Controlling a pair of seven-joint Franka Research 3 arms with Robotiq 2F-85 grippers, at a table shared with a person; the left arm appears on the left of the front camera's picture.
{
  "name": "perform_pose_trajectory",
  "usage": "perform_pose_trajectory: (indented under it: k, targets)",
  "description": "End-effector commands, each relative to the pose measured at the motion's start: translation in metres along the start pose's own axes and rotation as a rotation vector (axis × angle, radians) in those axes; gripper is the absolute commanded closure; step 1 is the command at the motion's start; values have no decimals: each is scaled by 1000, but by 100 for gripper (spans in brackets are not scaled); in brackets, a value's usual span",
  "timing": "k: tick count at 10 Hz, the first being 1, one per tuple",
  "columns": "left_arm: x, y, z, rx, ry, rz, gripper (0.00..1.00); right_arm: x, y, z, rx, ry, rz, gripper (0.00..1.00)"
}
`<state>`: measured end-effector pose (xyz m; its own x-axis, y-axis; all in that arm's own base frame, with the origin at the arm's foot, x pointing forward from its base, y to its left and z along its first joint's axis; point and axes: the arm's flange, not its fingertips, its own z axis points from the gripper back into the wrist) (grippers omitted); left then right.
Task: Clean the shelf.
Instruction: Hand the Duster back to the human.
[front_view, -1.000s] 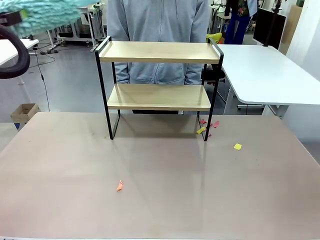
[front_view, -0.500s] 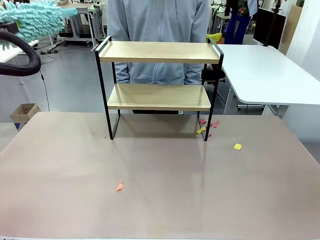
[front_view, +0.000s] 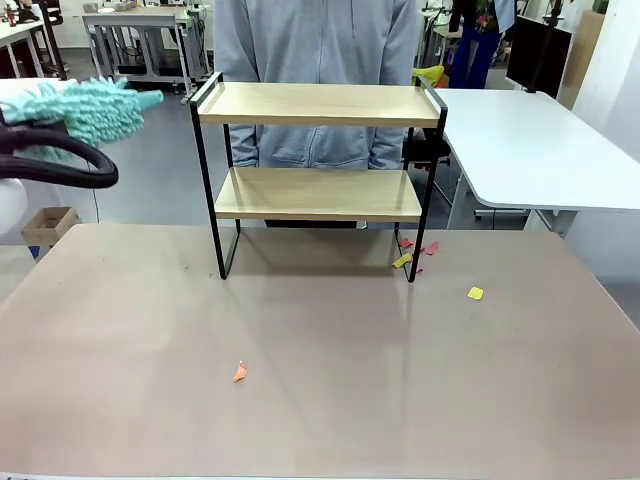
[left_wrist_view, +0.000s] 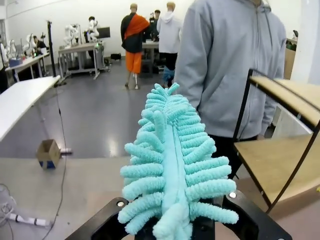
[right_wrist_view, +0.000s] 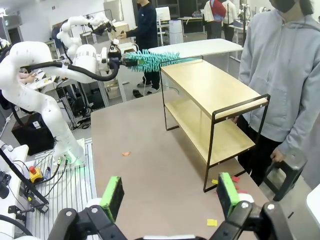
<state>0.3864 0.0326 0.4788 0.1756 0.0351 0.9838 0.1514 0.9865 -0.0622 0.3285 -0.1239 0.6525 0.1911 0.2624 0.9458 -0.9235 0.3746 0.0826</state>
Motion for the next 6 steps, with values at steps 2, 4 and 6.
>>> perform_pose_trajectory:
  k: [2,4,6]
  targets:
    - [-35,-12,-3,37,-17,3,83,4,-1,1,5,-19,11,0]
    - [-35,-16,7,61,-92,11,83,4,-1,1,5,-19,11,0]
    - [-23,7,9,36,13,8,83,4,-1,1,5,-19,11,0]
